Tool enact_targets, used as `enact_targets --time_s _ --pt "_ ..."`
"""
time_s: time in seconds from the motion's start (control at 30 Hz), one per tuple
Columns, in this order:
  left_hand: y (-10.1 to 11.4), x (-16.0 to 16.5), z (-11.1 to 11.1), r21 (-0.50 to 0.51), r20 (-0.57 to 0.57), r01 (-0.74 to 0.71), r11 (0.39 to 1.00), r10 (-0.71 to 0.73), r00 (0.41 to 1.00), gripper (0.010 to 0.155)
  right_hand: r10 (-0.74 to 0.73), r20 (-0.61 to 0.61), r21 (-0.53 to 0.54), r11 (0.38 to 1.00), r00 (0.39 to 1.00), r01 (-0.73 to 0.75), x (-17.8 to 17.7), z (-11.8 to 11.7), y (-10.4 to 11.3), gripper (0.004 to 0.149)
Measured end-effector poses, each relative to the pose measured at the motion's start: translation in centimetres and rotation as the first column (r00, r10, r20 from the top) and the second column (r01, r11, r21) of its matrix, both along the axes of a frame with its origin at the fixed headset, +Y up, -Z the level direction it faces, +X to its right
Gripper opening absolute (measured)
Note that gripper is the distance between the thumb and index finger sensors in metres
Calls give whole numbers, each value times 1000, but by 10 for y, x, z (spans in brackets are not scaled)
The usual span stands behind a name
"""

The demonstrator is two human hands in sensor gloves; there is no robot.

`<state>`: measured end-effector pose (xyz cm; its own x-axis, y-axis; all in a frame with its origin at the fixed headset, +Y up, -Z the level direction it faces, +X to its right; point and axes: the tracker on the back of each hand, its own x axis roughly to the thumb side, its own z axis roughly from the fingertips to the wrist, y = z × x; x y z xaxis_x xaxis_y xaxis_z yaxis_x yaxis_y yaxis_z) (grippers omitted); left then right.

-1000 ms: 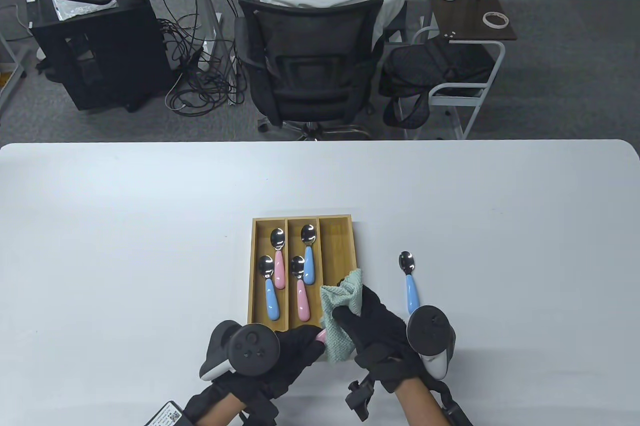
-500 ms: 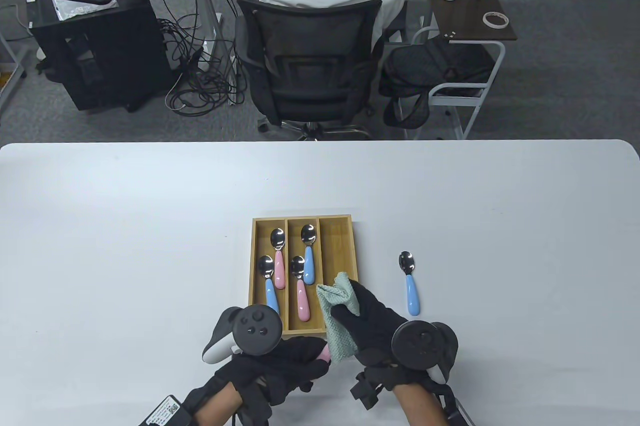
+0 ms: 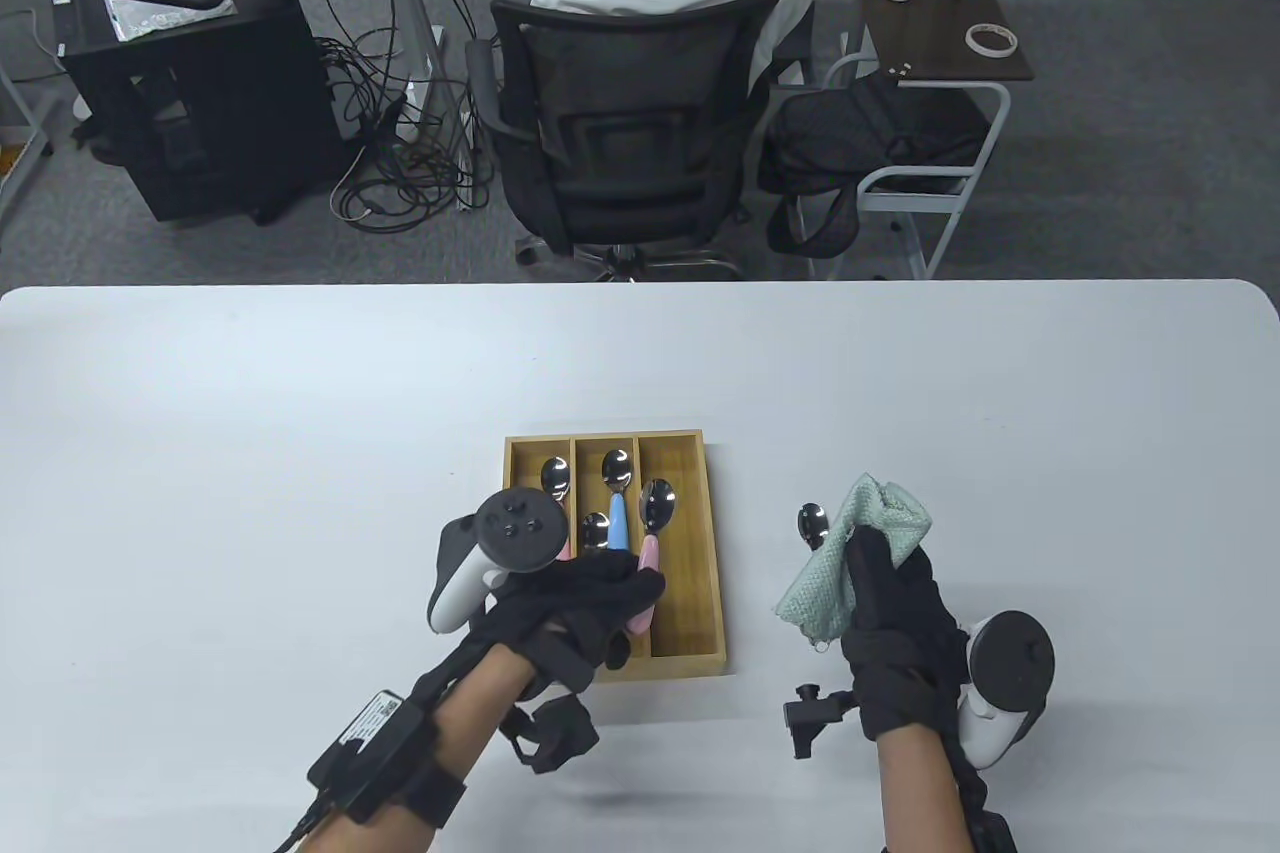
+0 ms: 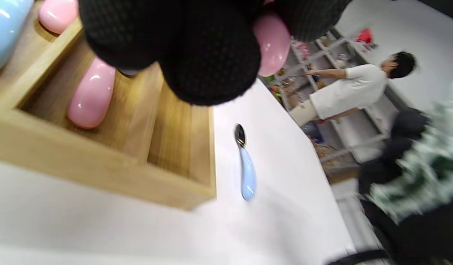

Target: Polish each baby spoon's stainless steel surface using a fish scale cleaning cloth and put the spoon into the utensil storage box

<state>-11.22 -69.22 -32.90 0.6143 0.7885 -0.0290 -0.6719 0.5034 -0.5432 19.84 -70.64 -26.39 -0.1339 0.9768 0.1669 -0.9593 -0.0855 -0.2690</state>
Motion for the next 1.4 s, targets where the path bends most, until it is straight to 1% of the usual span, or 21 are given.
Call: enact_targets --time_s 0.03,0.13,0.23,0.3,0.47,0.57,0.7,0.77,0.87,1.03,1.13,1.2,1.23,1.27,1.33,1.4 --pt "-4 5 -10 -30 -28 4 1000 -5 1000 58 36 -3 12 999 999 -36 -2 0 2 50" --pt "-14 16 -31 -57 -85 42 997 -47 995 58 82 -10 39 996 997 -81 -8 2 7 50" --pt "-26 28 -50 -67 -140 161 985 -169 976 58 98 -14 71 993 995 -97 -10 7 13 50" --pt "-30 35 -59 -77 -175 250 965 -260 950 59 102 -13 75 992 995 -101 -11 8 15 50" --pt "-34 53 -72 -67 -165 342 937 -348 923 58 109 -8 86 990 994 -108 -10 9 16 50" --pt "-37 61 -79 -32 -174 448 893 -447 878 58 103 -6 72 992 995 -102 -9 8 14 50" --pt "-41 66 -85 -39 -186 486 873 -484 855 58 101 0 71 992 995 -101 -8 8 14 50" --pt "-40 68 -87 -23 -196 508 861 -502 842 58 97 -1 71 993 995 -97 -8 9 14 50" --pt "-36 70 -87 -11 -196 528 849 -520 832 58 101 -4 64 993 995 -101 -8 9 13 50" --pt "-31 63 -83 -10 -196 503 864 -495 847 58 88 -5 50 995 996 -88 -6 8 12 50" --pt "-19 52 -77 1 -175 442 897 -435 883 57 67 -9 38 997 998 -66 -4 7 11 50" --pt "-6 43 -69 35 -156 394 918 -385 910 57 54 -17 21 998 998 -53 -4 5 9 51" --pt "1 35 -62 72 -151 352 933 -339 929 57 52 -23 14 999 998 -51 -3 5 8 51" --pt "7 26 -53 88 -173 326 941 -308 935 56 53 -29 9 999 998 -52 -4 4 7 51" --pt "13 13 -37 134 -201 279 951 -250 947 57 53 -34 5 999 998 -52 -4 3 7 51" --pt "17 -2 -20 167 -182 220 961 -189 965 57 50 -46 0 999 998 -50 -6 3 6 52"
